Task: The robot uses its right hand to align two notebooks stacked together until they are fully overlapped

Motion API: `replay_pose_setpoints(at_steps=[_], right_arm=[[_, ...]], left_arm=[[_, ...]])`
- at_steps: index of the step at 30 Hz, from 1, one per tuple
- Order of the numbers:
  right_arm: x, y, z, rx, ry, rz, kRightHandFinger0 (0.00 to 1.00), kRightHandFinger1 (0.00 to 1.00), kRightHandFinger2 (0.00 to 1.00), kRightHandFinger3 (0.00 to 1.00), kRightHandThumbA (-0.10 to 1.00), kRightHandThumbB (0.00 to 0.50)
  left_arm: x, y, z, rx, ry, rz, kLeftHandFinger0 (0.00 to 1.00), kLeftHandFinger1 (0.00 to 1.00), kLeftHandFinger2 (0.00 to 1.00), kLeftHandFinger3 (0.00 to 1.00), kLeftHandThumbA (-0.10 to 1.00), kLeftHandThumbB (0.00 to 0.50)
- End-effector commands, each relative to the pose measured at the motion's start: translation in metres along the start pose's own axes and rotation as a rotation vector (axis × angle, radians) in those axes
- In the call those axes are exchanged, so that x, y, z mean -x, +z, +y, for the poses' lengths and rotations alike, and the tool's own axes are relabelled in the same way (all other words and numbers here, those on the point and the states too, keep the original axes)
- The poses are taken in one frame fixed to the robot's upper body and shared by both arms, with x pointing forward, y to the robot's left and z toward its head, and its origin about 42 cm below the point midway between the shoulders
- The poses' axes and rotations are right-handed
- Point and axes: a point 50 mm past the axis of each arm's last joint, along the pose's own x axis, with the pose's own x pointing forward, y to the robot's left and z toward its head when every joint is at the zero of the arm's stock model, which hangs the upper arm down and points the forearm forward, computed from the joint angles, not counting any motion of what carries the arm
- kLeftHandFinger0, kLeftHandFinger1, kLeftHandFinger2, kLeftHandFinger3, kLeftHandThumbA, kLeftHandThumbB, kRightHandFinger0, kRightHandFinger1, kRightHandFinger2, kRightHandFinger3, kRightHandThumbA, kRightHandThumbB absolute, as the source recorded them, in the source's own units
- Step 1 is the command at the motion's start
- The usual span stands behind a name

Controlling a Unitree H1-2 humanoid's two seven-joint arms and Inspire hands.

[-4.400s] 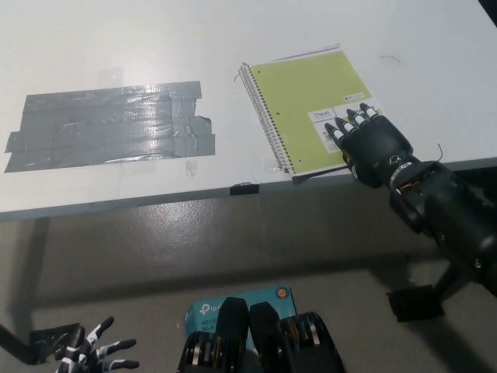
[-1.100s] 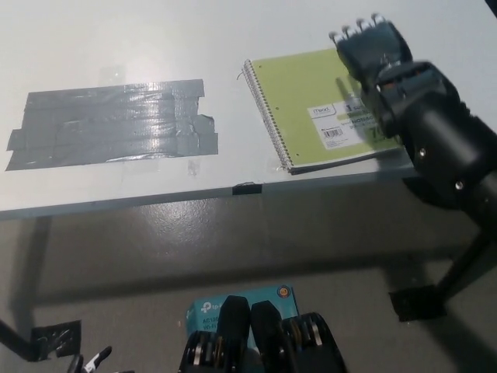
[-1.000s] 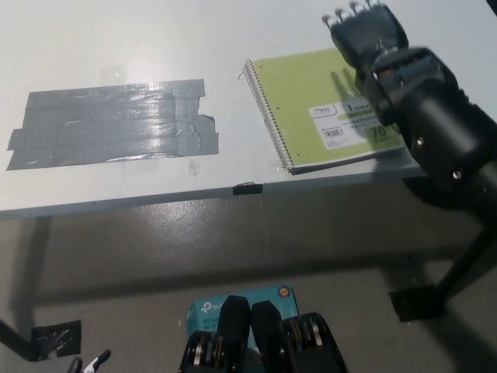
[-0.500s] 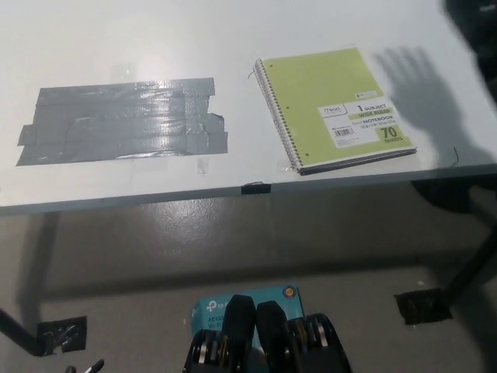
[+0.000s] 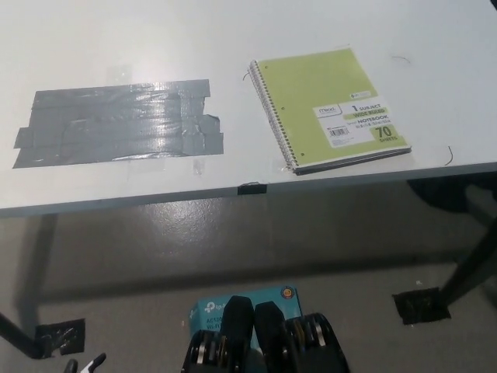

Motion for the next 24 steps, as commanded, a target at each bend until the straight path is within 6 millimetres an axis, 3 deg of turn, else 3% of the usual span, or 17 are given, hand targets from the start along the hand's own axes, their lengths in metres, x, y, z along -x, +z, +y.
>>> replay_pose_setpoints(at_steps=[1, 4, 6, 7, 10, 11, 12, 13, 15, 17, 19, 24], right_arm=[[0.131, -0.024, 0.000, -0.168, -0.204, 0.057, 1.00, 1.00, 1.00, 1.00, 1.00, 0.329], [0.168, -0.035, 0.065, -0.183, 0.013, 0.171, 1.00, 1.00, 1.00, 1.00, 1.00, 0.312], [0.177, -0.039, 0.089, -0.200, 0.061, 0.202, 1.00, 1.00, 1.00, 1.00, 1.00, 0.306], [0.186, -0.044, 0.113, -0.227, 0.111, 0.227, 1.00, 1.00, 1.00, 1.00, 1.00, 0.277], [0.202, -0.058, 0.156, -0.220, 0.213, 0.286, 1.00, 1.00, 1.00, 1.00, 1.00, 0.257], [0.210, -0.067, 0.176, -0.200, 0.305, 0.302, 1.00, 1.00, 1.00, 1.00, 1.00, 0.278], [0.217, -0.075, 0.192, -0.216, 0.435, 0.318, 1.00, 1.00, 1.00, 1.00, 1.00, 0.256], [0.218, -0.080, 0.195, -0.267, 0.486, 0.322, 1.00, 1.00, 1.00, 1.00, 1.00, 0.204], [0.219, -0.093, 0.202, -0.406, 0.646, 0.378, 1.00, 1.00, 1.00, 1.00, 1.00, 0.168], [0.212, -0.099, 0.205, -0.521, 0.705, 0.368, 1.00, 1.00, 1.00, 1.00, 0.85, 0.143], [0.204, -0.099, 0.204, -0.515, 0.789, 0.355, 1.00, 1.00, 1.00, 1.00, 0.79, 0.163], [0.184, -0.093, 0.203, -0.498, 0.838, 0.321, 1.00, 1.00, 1.00, 1.00, 0.78, 0.144]], left_arm=[[0.012, 0.008, 0.012, -0.025, 0.009, -0.047, 0.49, 0.58, 0.71, 1.00, 1.00, 0.500], [0.009, 0.007, 0.011, -0.010, 0.010, -0.052, 0.45, 0.56, 0.70, 1.00, 1.00, 0.500], [0.011, 0.007, 0.012, -0.006, 0.013, -0.055, 0.43, 0.56, 0.70, 1.00, 1.00, 0.500], [0.012, 0.009, 0.013, -0.014, 0.021, -0.055, 0.44, 0.57, 0.69, 1.00, 1.00, 0.500], [0.014, 0.008, 0.014, -0.013, 0.029, -0.052, 0.48, 0.60, 0.72, 1.00, 1.00, 0.500], [0.014, 0.008, 0.014, -0.022, 0.040, -0.044, 0.50, 0.61, 0.71, 1.00, 1.00, 0.500], [0.015, 0.010, 0.016, -0.027, 0.049, -0.044, 0.51, 0.61, 0.72, 1.00, 1.00, 0.500], [0.015, 0.010, 0.016, -0.024, 0.048, -0.045, 0.51, 0.61, 0.73, 1.00, 1.00, 0.500], [0.014, 0.010, 0.017, -0.021, 0.055, -0.034, 0.52, 0.62, 0.74, 1.00, 1.00, 0.500], [0.012, 0.011, 0.017, -0.028, 0.066, -0.042, 0.52, 0.61, 0.73, 1.00, 1.00, 0.500], [0.010, 0.010, 0.018, -0.027, 0.074, -0.050, 0.51, 0.61, 0.72, 1.00, 1.00, 0.500], [0.004, 0.015, 0.020, -0.040, 0.076, -0.079, 0.50, 0.61, 0.75, 1.00, 1.00, 0.500]])
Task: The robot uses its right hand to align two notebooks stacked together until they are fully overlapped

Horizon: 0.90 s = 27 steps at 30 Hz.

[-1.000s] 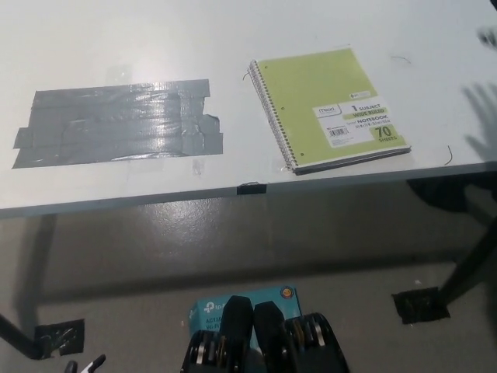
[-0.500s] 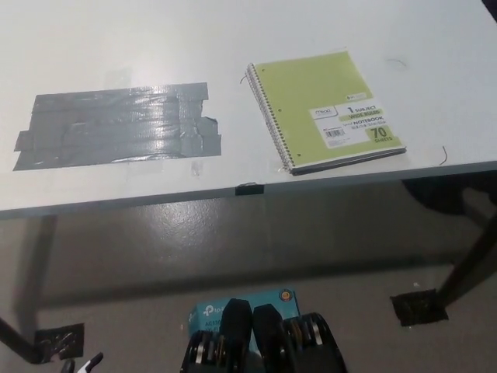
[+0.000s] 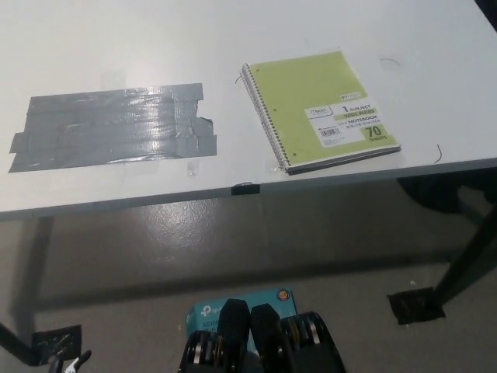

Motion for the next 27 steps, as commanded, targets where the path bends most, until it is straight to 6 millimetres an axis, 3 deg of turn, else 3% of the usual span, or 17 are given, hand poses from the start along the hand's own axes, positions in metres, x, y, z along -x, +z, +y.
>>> replay_pose_setpoints(at_steps=[1, 6, 11, 14, 16, 20, 22, 27], right_arm=[[-0.006, 0.012, -0.022, -0.039, 0.108, -0.080, 1.00, 1.00, 1.00, 1.00, 0.77, 0.143], [-0.009, 0.022, -0.028, 0.007, 0.201, -0.056, 1.00, 1.00, 1.00, 1.00, 0.76, 0.121], [-0.010, 0.027, -0.029, 0.011, 0.226, -0.054, 1.00, 1.00, 1.00, 1.00, 0.68, 0.103], [-0.010, 0.029, -0.032, -0.024, 0.137, -0.108, 1.00, 1.00, 1.00, 1.00, 0.68, 0.107], [-0.012, 0.032, -0.035, -0.050, 0.086, -0.133, 1.00, 1.00, 1.00, 1.00, 0.66, 0.102], [-0.017, 0.037, -0.039, -0.081, -0.025, -0.195, 1.00, 1.00, 1.00, 1.00, 0.63, 0.124], [-0.020, 0.040, -0.042, -0.087, -0.065, -0.218, 1.00, 1.00, 1.00, 1.00, 0.64, 0.127], [-0.020, 0.045, -0.045, -0.116, -0.151, -0.276, 0.98, 1.00, 1.00, 1.00, 0.54, 0.118]], left_arm=[[-0.001, 0.010, 0.008, -0.038, 0.031, -0.065, 0.50, 0.61, 0.76, 1.00, 1.00, 0.500], [-0.008, 0.015, 0.010, -0.052, 0.057, -0.061, 0.48, 0.60, 0.74, 1.00, 1.00, 0.500], [-0.008, 0.016, 0.014, -0.182, 0.056, 0.058, 0.52, 0.61, 0.73, 1.00, 1.00, 0.500], [-0.010, 0.015, 0.016, -0.207, 0.060, 0.095, 0.51, 0.60, 0.70, 1.00, 1.00, 0.472], [-0.011, 0.018, 0.017, -0.203, 0.070, 0.086, 0.50, 0.59, 0.71, 0.99, 1.00, 0.500], [-0.015, 0.025, 0.018, -0.202, 0.079, 0.070, 0.52, 0.58, 0.71, 0.97, 1.00, 0.483], [-0.018, 0.029, 0.019, -0.207, 0.083, 0.064, 0.59, 0.61, 0.74, 1.00, 1.00, 0.487], [-0.020, 0.031, 0.020, -0.210, 0.078, 0.084, 0.56, 0.63, 0.74, 1.00, 1.00, 0.488]])
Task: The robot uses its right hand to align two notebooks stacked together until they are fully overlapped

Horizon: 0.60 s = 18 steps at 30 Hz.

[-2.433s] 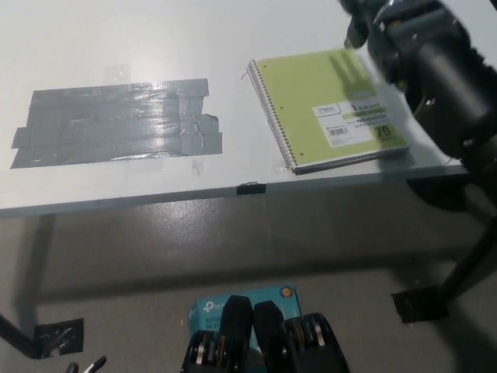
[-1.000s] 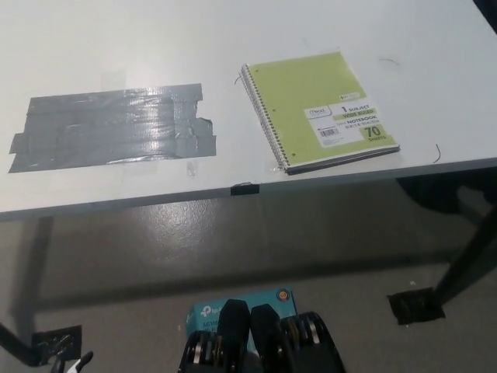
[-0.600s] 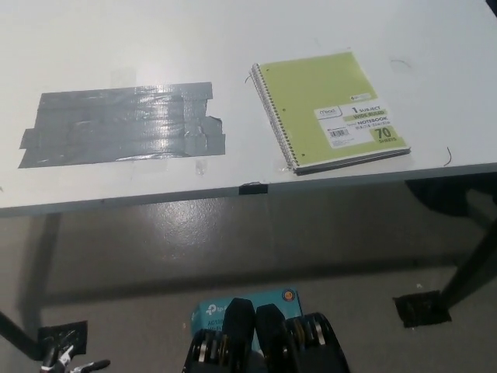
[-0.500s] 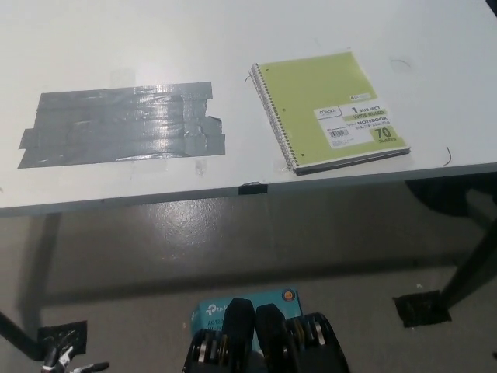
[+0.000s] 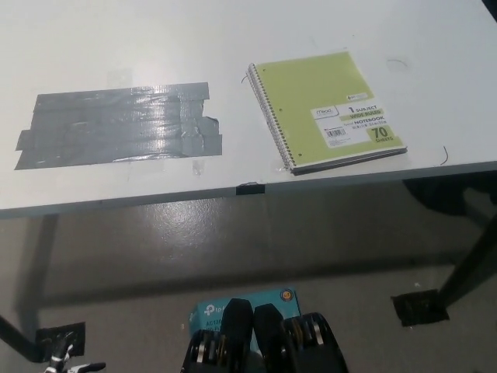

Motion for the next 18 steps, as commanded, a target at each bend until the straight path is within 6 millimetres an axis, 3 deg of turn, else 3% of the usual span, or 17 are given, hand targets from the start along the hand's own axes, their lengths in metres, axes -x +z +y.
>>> replay_pose_setpoints(at_steps=[1, 10, 14, 18], right_arm=[[0.000, 0.009, -0.019, -0.005, -0.152, -0.122, 0.99, 1.00, 1.00, 1.00, 0.53, 0.125], [-0.007, 0.015, -0.021, 0.001, -0.180, -0.142, 0.96, 1.00, 1.00, 1.00, 0.54, 0.138], [-0.017, 0.025, -0.028, 0.008, -0.188, -0.163, 0.92, 1.00, 1.00, 1.00, 0.55, 0.147], [-0.024, 0.030, -0.031, 0.006, -0.200, -0.175, 0.89, 1.00, 1.00, 1.00, 0.55, 0.150]], left_arm=[[0.002, 0.009, 0.010, -0.053, 0.030, 0.011, 0.56, 0.63, 0.73, 1.00, 1.00, 0.469], [-0.004, 0.012, 0.012, -0.044, 0.032, 0.014, 0.58, 0.62, 0.71, 1.00, 1.00, 0.458], [-0.011, 0.019, 0.015, -0.008, 0.046, 0.005, 0.56, 0.61, 0.77, 1.00, 1.00, 0.464], [-0.015, 0.025, 0.017, 0.032, 0.082, -0.012, 0.55, 0.62, 0.80, 1.00, 1.00, 0.373]])
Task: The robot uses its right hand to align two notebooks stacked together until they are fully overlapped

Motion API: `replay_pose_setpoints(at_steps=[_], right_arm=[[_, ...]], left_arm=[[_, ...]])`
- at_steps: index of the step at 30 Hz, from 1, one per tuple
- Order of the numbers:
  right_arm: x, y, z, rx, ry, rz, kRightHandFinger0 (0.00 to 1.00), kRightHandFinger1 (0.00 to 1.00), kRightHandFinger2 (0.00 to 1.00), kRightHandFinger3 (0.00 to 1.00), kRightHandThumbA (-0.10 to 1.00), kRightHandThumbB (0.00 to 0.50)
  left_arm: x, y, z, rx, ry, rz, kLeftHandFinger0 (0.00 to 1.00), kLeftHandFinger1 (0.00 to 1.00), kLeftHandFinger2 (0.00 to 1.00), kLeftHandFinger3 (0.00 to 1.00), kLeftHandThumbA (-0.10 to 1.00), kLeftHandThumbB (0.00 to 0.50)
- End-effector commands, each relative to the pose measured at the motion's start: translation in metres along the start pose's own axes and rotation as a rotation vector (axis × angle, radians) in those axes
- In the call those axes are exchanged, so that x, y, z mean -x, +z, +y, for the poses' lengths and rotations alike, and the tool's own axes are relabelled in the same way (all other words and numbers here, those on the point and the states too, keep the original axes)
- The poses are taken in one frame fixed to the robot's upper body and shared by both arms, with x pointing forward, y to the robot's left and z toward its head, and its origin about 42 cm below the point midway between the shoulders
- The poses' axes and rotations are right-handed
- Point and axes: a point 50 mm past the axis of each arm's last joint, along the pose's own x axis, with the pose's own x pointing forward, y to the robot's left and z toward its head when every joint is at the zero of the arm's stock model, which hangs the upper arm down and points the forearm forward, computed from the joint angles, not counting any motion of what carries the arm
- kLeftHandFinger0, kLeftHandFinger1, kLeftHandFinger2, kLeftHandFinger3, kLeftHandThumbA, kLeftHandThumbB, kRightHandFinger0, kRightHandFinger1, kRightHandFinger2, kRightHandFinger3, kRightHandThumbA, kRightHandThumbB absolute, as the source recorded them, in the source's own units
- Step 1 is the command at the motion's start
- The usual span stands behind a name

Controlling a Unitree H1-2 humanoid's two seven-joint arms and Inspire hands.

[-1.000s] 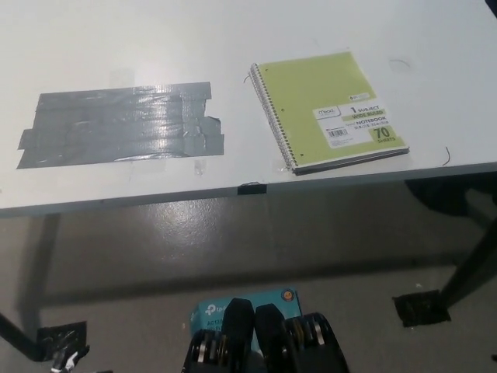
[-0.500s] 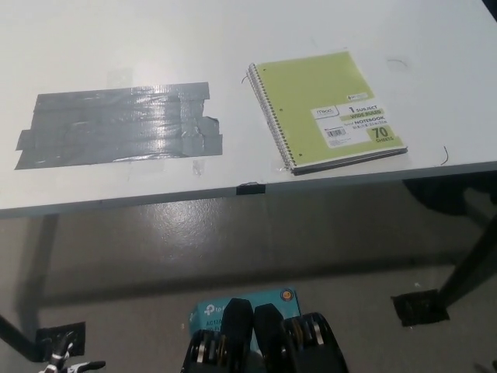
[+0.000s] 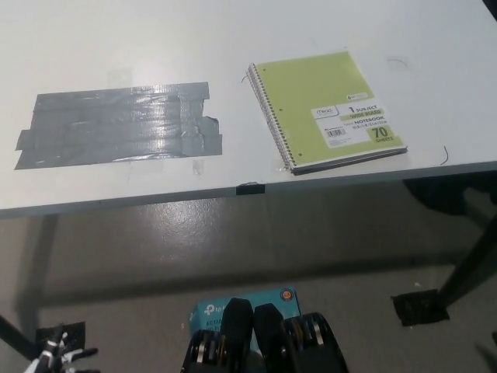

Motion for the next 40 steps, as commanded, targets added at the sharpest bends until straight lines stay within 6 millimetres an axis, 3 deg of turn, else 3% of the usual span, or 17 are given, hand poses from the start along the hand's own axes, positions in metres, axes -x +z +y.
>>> replay_pose_setpoints(at_steps=[1, 5, 6, 9, 11, 15, 18, 21, 22, 24, 28, 29, 30, 33, 35, 37, 40], right_arm=[[-0.007, 0.011, -0.013, 0.006, -0.063, -0.074, 0.89, 1.00, 1.00, 1.00, 0.54, 0.143], [-0.013, 0.018, -0.015, 0.002, -0.068, -0.078, 0.88, 1.00, 1.00, 1.00, 0.56, 0.139], [-0.014, 0.018, -0.015, 0.000, -0.066, -0.077, 0.89, 1.00, 1.00, 1.00, 0.56, 0.140], [-0.015, 0.018, -0.013, 0.001, -0.063, -0.081, 0.91, 1.00, 1.00, 1.00, 0.57, 0.137], [-0.015, 0.017, -0.013, 0.000, -0.063, -0.077, 0.93, 1.00, 1.00, 1.00, 0.57, 0.135], [-0.015, 0.018, -0.015, -0.012, -0.078, -0.091, 0.90, 1.00, 1.00, 1.00, 0.54, 0.127], [-0.020, 0.024, -0.017, -0.054, -0.117, -0.133, 0.87, 1.00, 1.00, 1.00, 0.69, 0.173], [-0.018, 0.022, -0.015, -0.137, -0.153, -0.164, 0.89, 1.00, 1.00, 1.00, 0.77, 0.197], [-0.017, 0.024, -0.017, -0.218, -0.187, -0.184, 0.88, 1.00, 1.00, 1.00, 0.84, 0.234], [-0.017, 0.024, -0.016, -0.289, -0.231, -0.190, 0.84, 1.00, 1.00, 1.00, 0.84, 0.247], [-0.012, 0.023, -0.018, -0.370, -0.300, -0.198, 0.95, 1.00, 1.00, 1.00, 0.93, 0.261], [-0.011, 0.023, -0.020, -0.404, -0.329, -0.219, 1.00, 1.00, 1.00, 1.00, 0.96, 0.288], [-0.011, 0.023, -0.020, -0.405, -0.329, -0.219, 1.00, 1.00, 1.00, 1.00, 0.96, 0.289], [-0.011, 0.027, -0.020, -0.442, -0.377, -0.280, 1.00, 1.00, 1.00, 1.00, 0.90, 0.232], [-0.009, 0.029, -0.021, -0.383, -0.434, -0.324, 1.00, 1.00, 1.00, 1.00, 0.90, 0.218], [-0.009, 0.030, -0.021, -0.386, -0.425, -0.338, 1.00, 1.00, 1.00, 1.00, 0.88, 0.202], [-0.008, 0.032, -0.019, -0.364, -0.393, -0.345, 1.00, 1.00, 1.00, 1.00, 0.94, 0.222]], left_arm=[[-0.001, 0.009, 0.007, 0.042, 0.050, -0.011, 0.56, 0.63, 0.82, 1.00, 1.00, 0.374], [-0.005, 0.016, 0.012, 0.044, 0.057, -0.036, 0.56, 0.64, 0.83, 1.00, 1.00, 0.394], [-0.004, 0.016, 0.012, 0.051, 0.057, -0.040, 0.60, 0.76, 0.95, 1.00, 1.00, 0.418], [-0.002, 0.014, 0.013, 0.079, 0.046, -0.041, 0.70, 1.00, 1.00, 1.00, 1.00, 0.439], [-0.002, 0.015, 0.013, 0.121, 0.029, -0.055, 0.83, 1.00, 1.00, 1.00, 1.00, 0.437], [-0.001, 0.015, 0.013, 0.149, 0.017, -0.072, 0.98, 1.00, 1.00, 1.00, 1.00, 0.426], [-0.004, 0.020, 0.016, 0.146, 0.011, -0.087, 0.96, 1.00, 1.00, 1.00, 1.00, 0.402], [-0.003, 0.019, 0.017, 0.129, 0.000, -0.086, 0.95, 1.00, 1.00, 1.00, 1.00, 0.413], [-0.003, 0.019, 0.017, 0.127, -0.011, -0.094, 0.92, 1.00, 1.00, 1.00, 1.00, 0.427], [-0.002, 0.019, 0.018, 0.109, -0.017, -0.105, 0.88, 1.00, 1.00, 1.00, 1.00, 0.441], [-0.001, 0.018, 0.018, 0.091, -0.057, -0.130, 0.86, 1.00, 1.00, 1.00, 1.00, 0.409], [-0.002, 0.018, 0.018, 0.093, -0.067, -0.136, 0.84, 1.00, 1.00, 1.00, 0.97, 0.404], [-0.002, 0.018, 0.018, 0.093, -0.068, -0.136, 0.84, 1.00, 1.00, 1.00, 0.97, 0.401], [0.000, 0.018, 0.020, 0.072, -0.078, -0.156, 0.80, 0.97, 1.00, 1.00, 0.96, 0.411], [0.000, 0.019, 0.020, 0.067, -0.103, -0.176, 0.77, 0.91, 0.97, 1.00, 0.93, 0.468], [0.000, 0.021, 0.018, 0.053, -0.124, -0.195, 0.77, 0.89, 0.96, 1.00, 0.93, 0.470], [0.000, 0.022, 0.017, 0.017, -0.173, -0.234, 0.78, 0.90, 0.97, 1.00, 0.95, 0.496]])
